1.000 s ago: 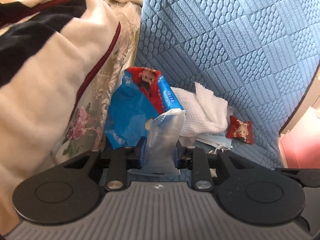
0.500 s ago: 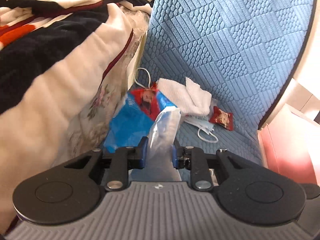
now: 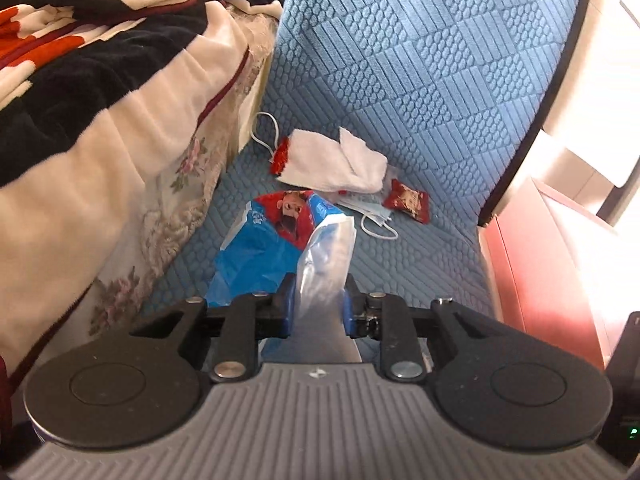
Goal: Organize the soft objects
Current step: 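Lift the hair tie with the right tool while the left tool grasps the blue wipes pack, then carry the hair tie with the right tool while the left tool carries the wipes pack over the pink box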
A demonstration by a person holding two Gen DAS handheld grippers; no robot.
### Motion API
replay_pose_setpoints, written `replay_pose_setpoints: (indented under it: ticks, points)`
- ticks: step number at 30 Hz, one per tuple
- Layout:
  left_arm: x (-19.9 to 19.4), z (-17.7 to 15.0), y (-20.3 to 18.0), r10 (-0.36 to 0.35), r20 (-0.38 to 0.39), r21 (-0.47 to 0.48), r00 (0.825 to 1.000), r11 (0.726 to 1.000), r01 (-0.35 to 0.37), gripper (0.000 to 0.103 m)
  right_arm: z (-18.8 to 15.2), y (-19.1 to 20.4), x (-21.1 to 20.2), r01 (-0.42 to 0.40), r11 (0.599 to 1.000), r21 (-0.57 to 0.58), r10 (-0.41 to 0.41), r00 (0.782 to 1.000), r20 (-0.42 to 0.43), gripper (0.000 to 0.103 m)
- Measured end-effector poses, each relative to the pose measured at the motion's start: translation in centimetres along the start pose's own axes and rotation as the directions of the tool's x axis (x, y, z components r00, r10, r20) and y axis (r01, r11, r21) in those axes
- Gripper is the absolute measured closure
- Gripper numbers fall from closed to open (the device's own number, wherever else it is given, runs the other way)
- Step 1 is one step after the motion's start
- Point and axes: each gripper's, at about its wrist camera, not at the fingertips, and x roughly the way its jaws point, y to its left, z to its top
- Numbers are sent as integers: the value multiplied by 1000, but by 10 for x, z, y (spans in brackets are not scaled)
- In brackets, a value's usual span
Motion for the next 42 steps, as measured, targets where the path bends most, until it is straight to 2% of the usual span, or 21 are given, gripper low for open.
replay_pose_setpoints:
  ticks: [3, 7, 8, 9, 10, 12, 14, 23, 31, 42]
  points:
    - [1, -2, -1, -8, -4, 2, 1000, 1000, 9, 77, -2, 0, 6, 0, 1000, -14, 0, 1000, -11, 78]
    - [2, -3, -1, -16, -6, -2, 1000, 1000, 16, 77, -3, 3, 14, 30, 999, -42, -30, 1000, 2, 51]
    - [4, -2, 0, -17, -7, -3, 1000, 1000, 17, 77, -2, 3, 15, 35, 998, -46, -35, 999, 6, 47]
    - [4, -2, 1, -17, -7, -5, 1000, 1000, 17, 77, -1, 2, 17, 31, 999, -43, -31, 999, 6, 47]
    - [4, -2, 1, -18, -7, -7, 1000, 1000, 17, 77, 1, 0, 18, 21, 999, -32, -21, 1000, 2, 47]
    - [5, -1, 2, -18, -6, -10, 1000, 1000, 18, 77, 3, -4, 19, -14, 1000, 2, 14, 1000, -8, 57]
    - [6, -1, 2, -17, -5, -9, 1000, 1000, 17, 77, 6, -3, 19, -44, 999, 13, 45, 999, -13, 84]
    - [-5, 1, 0, -17, 8, 2, 1000, 1000, 17, 78, 7, -3, 2, -50, 998, 40, 49, 999, 8, 88]
    - [-25, 5, -11, -25, 41, -24, 999, 999, 26, 81, 5, -27, -36, -47, 997, 69, 41, 996, 81, 88]
    - [-55, 5, -46, -74, 89, 21, 993, 997, 72, 84, 5, -51, -90, -32, 992, 121, 9, 984, 179, 88]
